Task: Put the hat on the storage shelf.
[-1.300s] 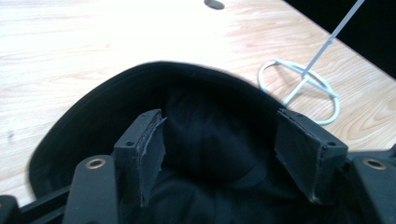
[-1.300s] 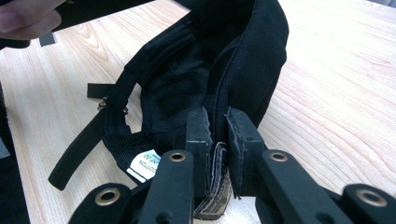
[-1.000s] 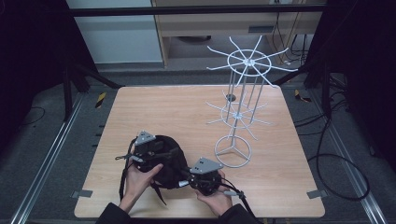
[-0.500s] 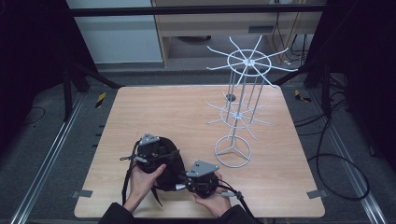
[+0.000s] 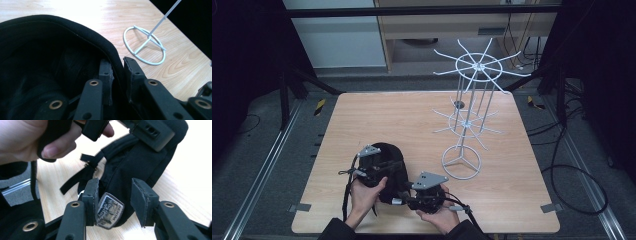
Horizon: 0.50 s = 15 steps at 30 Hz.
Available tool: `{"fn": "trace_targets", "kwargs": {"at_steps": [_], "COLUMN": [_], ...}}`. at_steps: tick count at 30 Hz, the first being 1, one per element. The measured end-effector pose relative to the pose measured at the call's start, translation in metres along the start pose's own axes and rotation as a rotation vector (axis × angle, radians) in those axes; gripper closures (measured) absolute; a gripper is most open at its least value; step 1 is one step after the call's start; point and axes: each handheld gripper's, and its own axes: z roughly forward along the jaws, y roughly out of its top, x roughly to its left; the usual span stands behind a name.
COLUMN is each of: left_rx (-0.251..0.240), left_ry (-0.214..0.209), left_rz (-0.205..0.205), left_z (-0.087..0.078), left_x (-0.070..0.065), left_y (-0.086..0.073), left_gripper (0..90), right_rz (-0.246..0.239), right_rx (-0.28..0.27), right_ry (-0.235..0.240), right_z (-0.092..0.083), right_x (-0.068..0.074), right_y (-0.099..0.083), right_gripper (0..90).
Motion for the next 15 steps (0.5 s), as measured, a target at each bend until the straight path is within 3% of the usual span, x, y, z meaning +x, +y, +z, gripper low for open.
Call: {"fn": "trace_targets", "kwargs": {"at_steps": [7, 15], "left_rx": [-0.078, -0.153], "left_ry": [-0.013, -0.063], "left_rz": [0.047, 0.108], "left_z": [-0.018, -0.036], "left_x": [-0.007, -0.021], "left_y": [0.006, 0.012], "left_gripper": [81.2, 81.9], "right_rz": [0.022, 0.035], "right_rx": [-0.077, -0.051], "right_ry": [-0.010, -0.028], "right_z": [-0.022, -0.017], "right_x": [-0.007, -0.014], "right_y": [0.005, -0.001], "right_gripper": [57.5, 56.2]}}
